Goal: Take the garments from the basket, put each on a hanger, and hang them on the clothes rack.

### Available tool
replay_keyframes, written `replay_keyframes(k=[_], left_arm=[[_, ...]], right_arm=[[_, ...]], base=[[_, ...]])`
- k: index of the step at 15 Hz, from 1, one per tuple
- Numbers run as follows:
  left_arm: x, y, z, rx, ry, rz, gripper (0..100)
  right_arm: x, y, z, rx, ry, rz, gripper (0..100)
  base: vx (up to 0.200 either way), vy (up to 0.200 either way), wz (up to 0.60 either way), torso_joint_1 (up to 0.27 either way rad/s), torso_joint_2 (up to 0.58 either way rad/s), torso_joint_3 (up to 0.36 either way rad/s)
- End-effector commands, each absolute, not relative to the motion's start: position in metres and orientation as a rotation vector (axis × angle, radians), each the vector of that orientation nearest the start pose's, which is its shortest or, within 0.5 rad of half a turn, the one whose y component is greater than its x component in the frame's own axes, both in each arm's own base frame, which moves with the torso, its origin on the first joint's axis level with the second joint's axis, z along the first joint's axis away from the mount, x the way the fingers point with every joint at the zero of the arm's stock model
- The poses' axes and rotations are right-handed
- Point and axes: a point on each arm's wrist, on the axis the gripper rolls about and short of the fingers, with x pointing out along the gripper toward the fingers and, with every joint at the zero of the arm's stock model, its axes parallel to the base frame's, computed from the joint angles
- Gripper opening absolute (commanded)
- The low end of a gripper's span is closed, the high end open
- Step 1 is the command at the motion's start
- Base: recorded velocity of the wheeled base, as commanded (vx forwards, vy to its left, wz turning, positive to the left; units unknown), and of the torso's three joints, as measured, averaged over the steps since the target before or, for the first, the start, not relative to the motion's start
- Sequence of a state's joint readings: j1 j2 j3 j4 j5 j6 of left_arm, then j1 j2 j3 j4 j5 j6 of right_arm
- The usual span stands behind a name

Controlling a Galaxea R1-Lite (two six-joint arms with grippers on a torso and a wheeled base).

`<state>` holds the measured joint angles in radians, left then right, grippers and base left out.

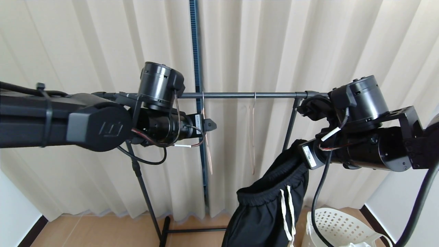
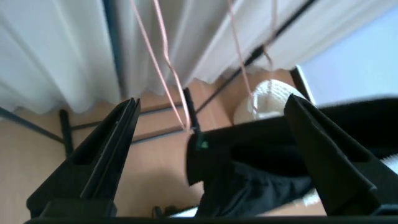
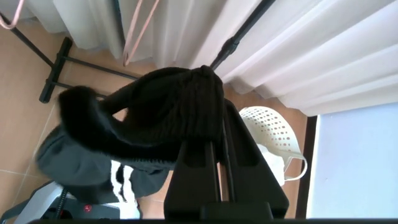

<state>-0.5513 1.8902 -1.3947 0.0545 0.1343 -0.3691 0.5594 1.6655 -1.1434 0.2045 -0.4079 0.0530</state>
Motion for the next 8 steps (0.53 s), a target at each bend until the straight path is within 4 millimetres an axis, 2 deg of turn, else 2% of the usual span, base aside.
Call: replay_keyframes(k=[1, 5, 8], left_arm=[[0.353, -0.202, 0.187, -0.146, 0.627, -0.235, 100], [0.391, -0.21, 0.164, -0.135, 0.621, -0.168, 100], [0.416, -0.212, 0.14, -0.127, 0.635, -0.128, 100]], right_arm=[[0.245, 0.145, 0.219, -0.277, 0.619, 0.136, 0], [0.239, 0.148, 0.219, -0.289, 0.615, 0.156, 0], [0.227, 0.154, 0.222, -0.308, 0.596, 0.166, 0]], base=[[0.0, 0.0, 0.0, 0.0, 0.0, 0.0], [0.0, 0.0, 0.0, 0.0, 0.0, 0.0], [0.0, 0.0, 0.0, 0.0, 0.0, 0.0]])
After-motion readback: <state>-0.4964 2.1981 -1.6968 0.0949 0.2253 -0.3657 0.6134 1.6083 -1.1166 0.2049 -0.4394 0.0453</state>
